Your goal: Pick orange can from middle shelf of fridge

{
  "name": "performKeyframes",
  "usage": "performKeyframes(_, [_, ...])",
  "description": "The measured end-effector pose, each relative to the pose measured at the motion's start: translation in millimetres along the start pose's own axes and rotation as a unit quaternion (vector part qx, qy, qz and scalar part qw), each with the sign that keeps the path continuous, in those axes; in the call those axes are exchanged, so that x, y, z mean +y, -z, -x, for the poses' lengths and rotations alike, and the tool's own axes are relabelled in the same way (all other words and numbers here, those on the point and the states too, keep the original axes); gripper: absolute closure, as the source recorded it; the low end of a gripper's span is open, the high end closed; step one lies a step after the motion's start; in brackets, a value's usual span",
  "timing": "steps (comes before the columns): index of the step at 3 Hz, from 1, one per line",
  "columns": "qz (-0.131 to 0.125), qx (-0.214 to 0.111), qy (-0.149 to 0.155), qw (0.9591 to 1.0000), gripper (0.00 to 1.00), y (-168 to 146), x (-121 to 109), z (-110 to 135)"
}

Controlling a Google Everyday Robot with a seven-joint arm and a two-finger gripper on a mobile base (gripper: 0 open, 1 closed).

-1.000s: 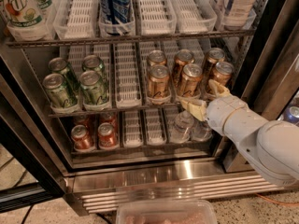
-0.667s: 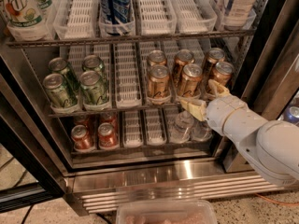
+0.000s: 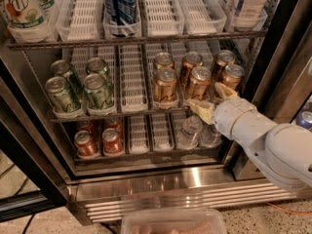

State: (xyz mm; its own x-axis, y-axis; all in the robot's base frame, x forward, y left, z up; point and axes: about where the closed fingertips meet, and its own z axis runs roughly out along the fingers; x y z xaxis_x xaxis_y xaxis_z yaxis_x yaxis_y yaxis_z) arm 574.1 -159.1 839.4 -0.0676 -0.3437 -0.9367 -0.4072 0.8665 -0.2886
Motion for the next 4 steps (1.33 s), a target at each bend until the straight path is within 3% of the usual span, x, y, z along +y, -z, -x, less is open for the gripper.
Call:
performKeyframes(1, [0.0,-0.001,0.002,1.0,0.36,-7.2,-1.2,0.0])
performKeyframes(4, [-0.005,-0.001,0.012,0.9999,0.38,-43.8,-7.6,-0.7])
